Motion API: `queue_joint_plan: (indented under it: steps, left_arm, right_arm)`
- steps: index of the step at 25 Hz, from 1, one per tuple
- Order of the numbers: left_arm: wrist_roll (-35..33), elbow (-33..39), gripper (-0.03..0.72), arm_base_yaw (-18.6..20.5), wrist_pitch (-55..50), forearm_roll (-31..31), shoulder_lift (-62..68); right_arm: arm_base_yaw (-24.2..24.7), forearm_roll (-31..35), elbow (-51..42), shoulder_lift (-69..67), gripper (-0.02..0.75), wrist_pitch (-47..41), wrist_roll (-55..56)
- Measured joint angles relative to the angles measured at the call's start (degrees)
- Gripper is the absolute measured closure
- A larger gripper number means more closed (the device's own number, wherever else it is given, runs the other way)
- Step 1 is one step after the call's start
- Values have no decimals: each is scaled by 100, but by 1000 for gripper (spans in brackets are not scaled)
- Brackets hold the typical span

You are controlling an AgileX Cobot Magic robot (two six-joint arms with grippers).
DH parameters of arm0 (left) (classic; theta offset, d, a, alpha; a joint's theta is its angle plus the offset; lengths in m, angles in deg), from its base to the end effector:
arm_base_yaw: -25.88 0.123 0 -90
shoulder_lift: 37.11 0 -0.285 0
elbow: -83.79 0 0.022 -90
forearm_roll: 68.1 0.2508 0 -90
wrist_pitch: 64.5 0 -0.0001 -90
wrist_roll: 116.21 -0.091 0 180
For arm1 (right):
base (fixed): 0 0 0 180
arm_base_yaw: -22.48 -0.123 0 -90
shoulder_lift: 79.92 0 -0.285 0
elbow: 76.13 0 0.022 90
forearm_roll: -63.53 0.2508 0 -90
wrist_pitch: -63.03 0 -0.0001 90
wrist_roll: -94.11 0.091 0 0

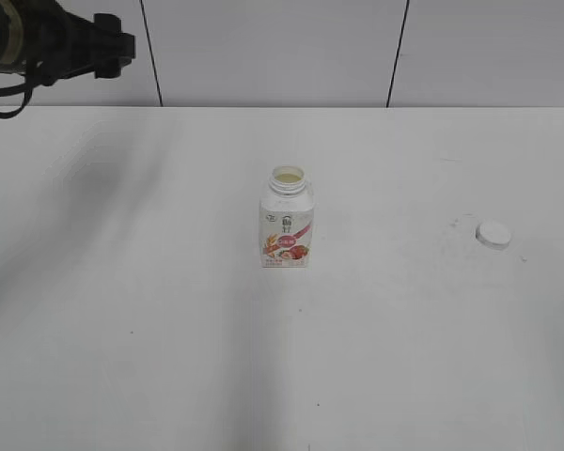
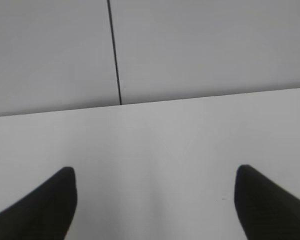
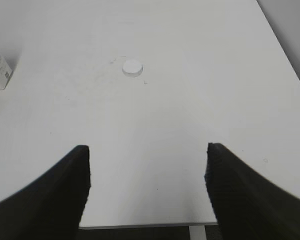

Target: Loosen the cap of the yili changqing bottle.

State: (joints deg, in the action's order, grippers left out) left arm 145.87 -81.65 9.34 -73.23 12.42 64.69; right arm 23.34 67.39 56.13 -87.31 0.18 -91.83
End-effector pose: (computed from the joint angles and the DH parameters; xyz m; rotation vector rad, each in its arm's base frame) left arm 0.3608 -0.0928 0.2683 0.1729 2.0432 -0.0432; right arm -0.0091 0.0056 0.2785 -0.0966 2.0550 0.0072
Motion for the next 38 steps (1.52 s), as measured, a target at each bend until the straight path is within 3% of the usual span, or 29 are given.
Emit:
queue_joint_plan:
  steps: [8, 12, 15, 18, 27, 32, 38]
  left_arm:
    - [-5206, 6, 104, 325, -757, -4700, -357]
    - [-6997, 6, 104, 507, -1108, -6558, -515]
    - [-7442, 6, 104, 657, -1394, -7448, -541]
    - [-7537, 6, 104, 869, -1676, -7728, -541]
    - [-7597, 61, 104, 1122, -2202, -7427, -1078]
    - [-7727, 692, 104, 1544, -2238, -7422, -1900]
    - [-7775, 1687, 104, 1595, -2226, -7445, -3037]
  right_arm:
    - [0, 0, 0, 0, 172, 0, 0]
    - [0, 0, 0, 0, 172, 0, 0]
    - [0, 0, 0, 0, 172, 0, 0]
    - [0, 0, 0, 4, 172, 0, 0]
    - [0, 0, 0, 4, 172, 0, 0]
    - [0, 0, 0, 4, 172, 0, 0]
    - [0, 0, 0, 4, 172, 0, 0]
